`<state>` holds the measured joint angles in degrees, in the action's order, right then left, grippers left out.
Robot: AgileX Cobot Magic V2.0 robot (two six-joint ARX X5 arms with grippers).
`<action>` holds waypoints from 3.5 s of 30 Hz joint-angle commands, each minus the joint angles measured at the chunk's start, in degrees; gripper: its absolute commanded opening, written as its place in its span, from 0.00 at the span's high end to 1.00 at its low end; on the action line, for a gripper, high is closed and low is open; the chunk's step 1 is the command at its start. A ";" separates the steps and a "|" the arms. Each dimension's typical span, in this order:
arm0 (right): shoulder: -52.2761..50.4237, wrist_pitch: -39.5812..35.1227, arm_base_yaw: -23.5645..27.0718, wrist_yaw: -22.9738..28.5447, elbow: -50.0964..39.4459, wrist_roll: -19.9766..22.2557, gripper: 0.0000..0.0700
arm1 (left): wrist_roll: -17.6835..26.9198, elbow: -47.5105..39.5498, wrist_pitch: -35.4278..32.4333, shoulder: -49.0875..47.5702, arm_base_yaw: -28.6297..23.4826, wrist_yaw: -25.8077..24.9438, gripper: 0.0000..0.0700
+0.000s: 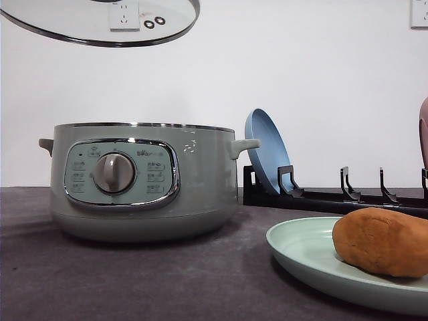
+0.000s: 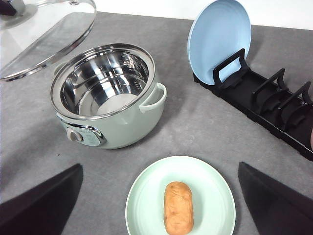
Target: Transfer potato from steamer to green plate
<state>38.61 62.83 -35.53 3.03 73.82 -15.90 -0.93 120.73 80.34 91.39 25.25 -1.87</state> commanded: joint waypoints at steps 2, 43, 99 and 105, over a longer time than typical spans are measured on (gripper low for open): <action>0.22 -0.20 -0.39 0.02 0.98 -0.37 0.08 | 0.48 2.29 -2.30 -0.24 0.33 0.02 1.00; 0.22 -0.15 -0.39 0.50 0.96 -0.15 0.08 | 1.58 2.29 -4.39 14.82 3.81 -0.02 1.00; 0.22 -0.15 -0.39 0.47 0.96 -0.15 0.08 | 3.29 2.29 -6.59 21.00 4.02 2.36 1.00; 0.22 -0.14 -0.39 0.46 0.96 -0.17 0.08 | 3.20 2.29 -6.70 21.00 3.95 2.35 1.00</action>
<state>38.61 62.96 -35.53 3.27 73.82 -15.88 2.06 120.73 74.81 111.37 28.78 0.08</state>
